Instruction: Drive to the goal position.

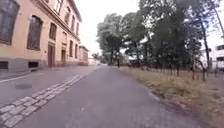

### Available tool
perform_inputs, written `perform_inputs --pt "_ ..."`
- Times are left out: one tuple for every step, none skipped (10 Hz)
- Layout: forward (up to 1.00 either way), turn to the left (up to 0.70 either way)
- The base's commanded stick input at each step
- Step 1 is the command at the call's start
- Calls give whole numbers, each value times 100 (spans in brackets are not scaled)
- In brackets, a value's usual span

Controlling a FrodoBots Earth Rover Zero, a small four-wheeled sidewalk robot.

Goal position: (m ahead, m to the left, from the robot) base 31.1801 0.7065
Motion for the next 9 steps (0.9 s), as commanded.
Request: perform_inputs --pt "85 1" --pt "85 1" --pt "85 1" --pt "85 1" --pt "85 1" --pt "85 1" --pt "85 1" --pt "85 1" --pt "85 1"
